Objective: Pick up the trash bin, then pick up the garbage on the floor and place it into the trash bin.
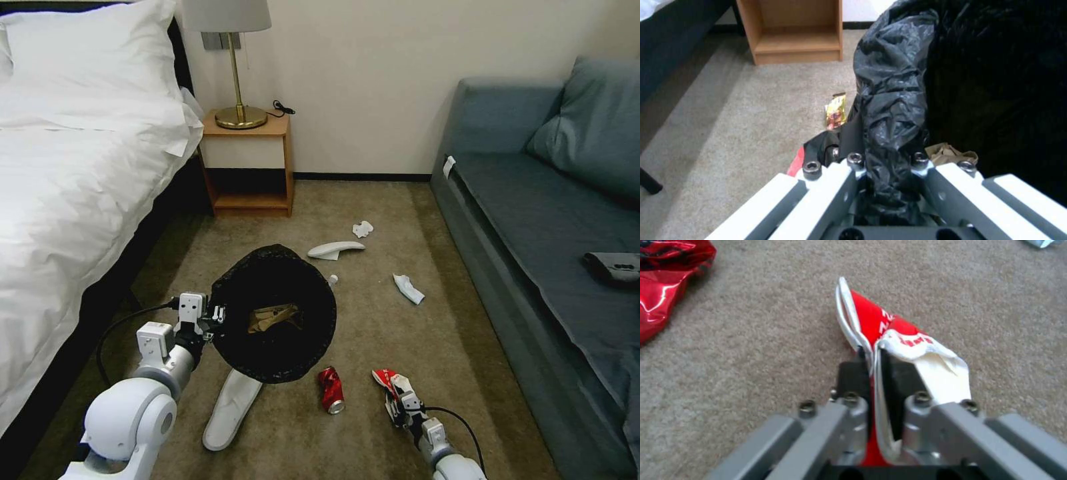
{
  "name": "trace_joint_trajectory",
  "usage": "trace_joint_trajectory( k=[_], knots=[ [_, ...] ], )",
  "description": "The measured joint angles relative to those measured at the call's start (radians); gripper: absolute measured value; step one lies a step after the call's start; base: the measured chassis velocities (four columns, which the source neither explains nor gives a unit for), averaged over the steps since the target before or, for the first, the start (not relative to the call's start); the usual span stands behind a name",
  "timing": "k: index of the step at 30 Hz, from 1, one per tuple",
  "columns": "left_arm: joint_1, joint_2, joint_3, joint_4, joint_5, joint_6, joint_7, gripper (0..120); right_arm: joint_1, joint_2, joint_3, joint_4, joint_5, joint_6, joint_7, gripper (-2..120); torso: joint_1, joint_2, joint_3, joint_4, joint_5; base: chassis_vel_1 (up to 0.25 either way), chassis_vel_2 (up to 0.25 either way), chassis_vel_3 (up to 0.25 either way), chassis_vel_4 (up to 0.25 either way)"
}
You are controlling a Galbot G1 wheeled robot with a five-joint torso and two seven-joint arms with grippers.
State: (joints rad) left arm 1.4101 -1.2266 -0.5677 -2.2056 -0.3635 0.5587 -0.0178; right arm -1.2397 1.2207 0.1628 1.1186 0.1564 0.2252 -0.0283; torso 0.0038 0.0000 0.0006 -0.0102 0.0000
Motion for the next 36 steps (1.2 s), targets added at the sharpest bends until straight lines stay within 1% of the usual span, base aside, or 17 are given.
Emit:
trace_joint_trajectory(
  k=[1, 22, 24, 27, 28, 29, 30, 32, 36],
  knots=[
    [0.001, 0.0, 0.0, -0.001, 0.0, 0.0, 0.0, 2, 0.0, 0.0, 0.0, 0.0, 0.0, 0.001, 0.001, 0, 0.0, 0.0, 0.0, 0.0, 0.0, 0.0, 0.0, 0.0, 0.0],
    [0.009, -0.001, -0.002, -0.01, 0.003, -0.006, 0.003, 2, -0.004, -0.001, 0.007, 0.014, -0.014, 0.015, 0.017, 0, 0.0, 0.0, 0.0, -0.0001, 0.0, 0.0, 0.0, 0.0, 0.0],
    [0.009, 0.0, -0.002, -0.01, 0.003, -0.006, 0.003, 2, -0.004, -0.002, 0.008, 0.027, -0.014, 0.016, 0.021, 0, 0.0, 0.0, 0.0, -0.0002, 0.0001, 0.0, 0.0, 0.0, 0.0],
    [0.011, 0.0, -0.002, -0.007, 0.005, -0.008, 0.004, 2, -0.009, -0.023, 0.01, 0.099, -0.005, 0.014, 0.038, 0, 0.0, 0.0, 0.0, 0.0, 0.0001, 0.0, 0.0, 0.0, 0.0],
    [0.011, 0.0, -0.002, -0.007, 0.005, -0.008, 0.004, 2, -0.009, -0.023, 0.01, 0.099, -0.005, 0.014, 0.038, 0, 0.0, 0.0, 0.0, 0.0, 0.0001, 0.0, 0.0, 0.0, 0.0],
    [0.011, -0.001, 0.0, -0.002, 0.007, -0.009, 0.004, 2, -0.012, -0.033, 0.009, 0.132, -0.002, 0.012, 0.044, 0, 0.0, 0.0, 0.0, 0.0, 0.0, 0.0, 0.0, 0.0, 0.0],
    [0.011, -0.001, 0.0, -0.002, 0.007, -0.009, 0.004, 2, -0.012, -0.033, 0.009, 0.132, -0.002, 0.012, 0.044, 0, 0.0, 0.0, 0.0, 0.0, 0.0, 0.0, 0.0, 0.0, 0.0],
    [0.013, -0.004, 0.003, 0.006, 0.011, -0.012, 0.005, 2, -0.018, -0.051, 0.007, 0.174, -0.001, 0.011, 0.052, 0, 0.0, 0.0, 0.0, 0.0, 0.0, 0.0, 0.0, 0.0, 0.0],
    [0.013, -0.005, 0.004, 0.013, 0.013, -0.014, 0.005, 2, -0.022, -0.062, 0.006, 0.203, 0.0, 0.01, 0.055, 0, 0.0, 0.0, 0.0, 0.0, -0.0001, 0.0, 0.0, 0.0, 0.0]
  ],
)
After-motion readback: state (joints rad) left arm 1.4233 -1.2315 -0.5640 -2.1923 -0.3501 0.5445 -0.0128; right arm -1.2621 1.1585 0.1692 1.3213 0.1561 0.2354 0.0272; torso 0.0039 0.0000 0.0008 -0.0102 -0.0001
